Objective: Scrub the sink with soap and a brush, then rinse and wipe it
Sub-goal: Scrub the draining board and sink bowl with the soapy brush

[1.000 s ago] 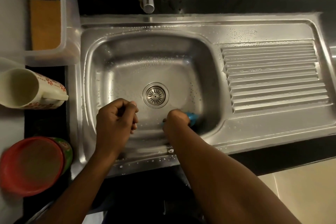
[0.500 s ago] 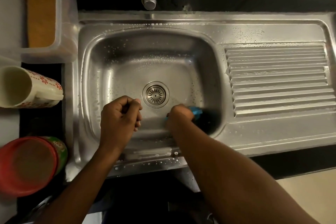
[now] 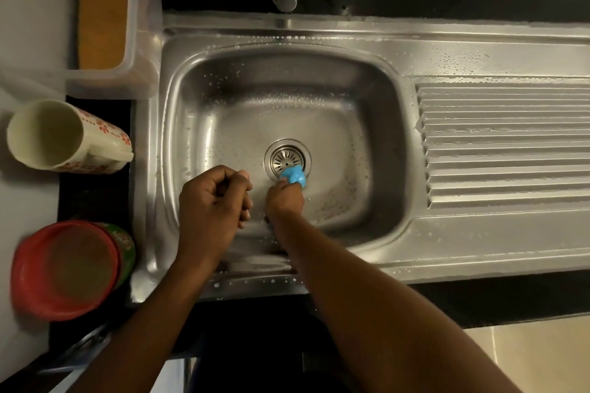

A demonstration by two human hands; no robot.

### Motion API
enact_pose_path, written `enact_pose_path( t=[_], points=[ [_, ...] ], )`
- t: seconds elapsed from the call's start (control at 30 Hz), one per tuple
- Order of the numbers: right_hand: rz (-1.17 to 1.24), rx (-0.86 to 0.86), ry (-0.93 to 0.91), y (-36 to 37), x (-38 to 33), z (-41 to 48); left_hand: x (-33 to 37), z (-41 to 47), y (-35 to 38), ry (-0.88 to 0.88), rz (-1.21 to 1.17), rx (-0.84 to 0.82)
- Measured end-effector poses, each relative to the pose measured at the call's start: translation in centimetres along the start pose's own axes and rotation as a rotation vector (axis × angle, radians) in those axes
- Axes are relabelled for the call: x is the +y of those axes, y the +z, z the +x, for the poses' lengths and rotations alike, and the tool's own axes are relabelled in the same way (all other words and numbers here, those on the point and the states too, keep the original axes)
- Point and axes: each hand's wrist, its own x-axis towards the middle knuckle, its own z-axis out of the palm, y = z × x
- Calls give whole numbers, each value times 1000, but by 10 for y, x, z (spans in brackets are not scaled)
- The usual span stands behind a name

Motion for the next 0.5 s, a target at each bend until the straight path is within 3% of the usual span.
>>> enact_pose_path(
  t=[0.1, 0.17, 0.33, 0.5],
  points=[
    [18, -52, -9, 12, -1, -8, -2, 1, -2, -8, -8, 9],
    [152, -54, 118, -3, 10, 1, -3, 1, -3, -18, -23, 17],
    [-1, -40, 296, -57, 60, 34, -5, -2, -5, -28, -49, 21],
    [67, 189, 204, -78, 75, 49, -7, -2, -13, -25, -64, 48]
  ],
)
